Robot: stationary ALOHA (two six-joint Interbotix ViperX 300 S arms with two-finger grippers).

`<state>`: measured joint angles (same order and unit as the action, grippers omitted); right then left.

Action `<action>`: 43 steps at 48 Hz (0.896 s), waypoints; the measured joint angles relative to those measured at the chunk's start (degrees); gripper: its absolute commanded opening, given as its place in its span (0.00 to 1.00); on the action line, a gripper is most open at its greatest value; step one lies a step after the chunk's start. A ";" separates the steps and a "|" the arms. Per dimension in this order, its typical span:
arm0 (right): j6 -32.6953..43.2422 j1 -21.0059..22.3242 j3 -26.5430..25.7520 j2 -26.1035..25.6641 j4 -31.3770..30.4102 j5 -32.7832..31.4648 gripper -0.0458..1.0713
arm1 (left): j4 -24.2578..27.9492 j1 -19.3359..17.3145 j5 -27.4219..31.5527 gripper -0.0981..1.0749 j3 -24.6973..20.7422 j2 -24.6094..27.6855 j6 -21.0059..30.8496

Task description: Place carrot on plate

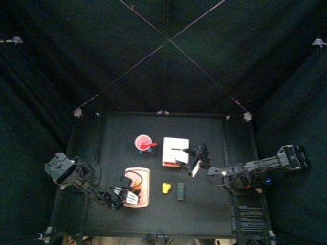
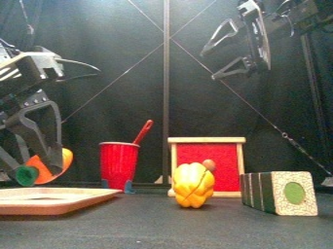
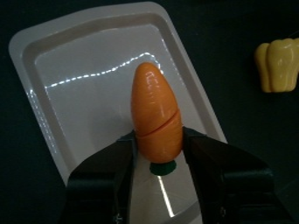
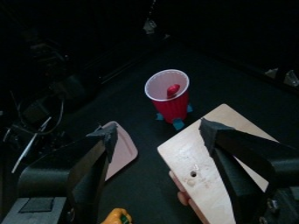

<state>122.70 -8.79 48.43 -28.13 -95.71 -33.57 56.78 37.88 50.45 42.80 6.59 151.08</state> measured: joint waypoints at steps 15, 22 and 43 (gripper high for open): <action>0.00 0.09 0.00 0.09 0.35 0.00 0.97 | 0.00 -1.49 -2.99 0.63 0.09 0.18 -0.09; 0.00 0.00 0.00 0.00 0.44 0.00 0.97 | 0.00 -1.49 -3.16 0.77 0.00 0.09 -0.09; 0.00 0.09 0.00 0.09 0.53 -0.09 0.97 | 0.00 -1.49 -2.29 0.96 0.09 -0.09 -0.26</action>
<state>122.70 -8.70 48.43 -28.04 -95.19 -33.66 56.78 36.39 48.16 42.89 6.50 150.82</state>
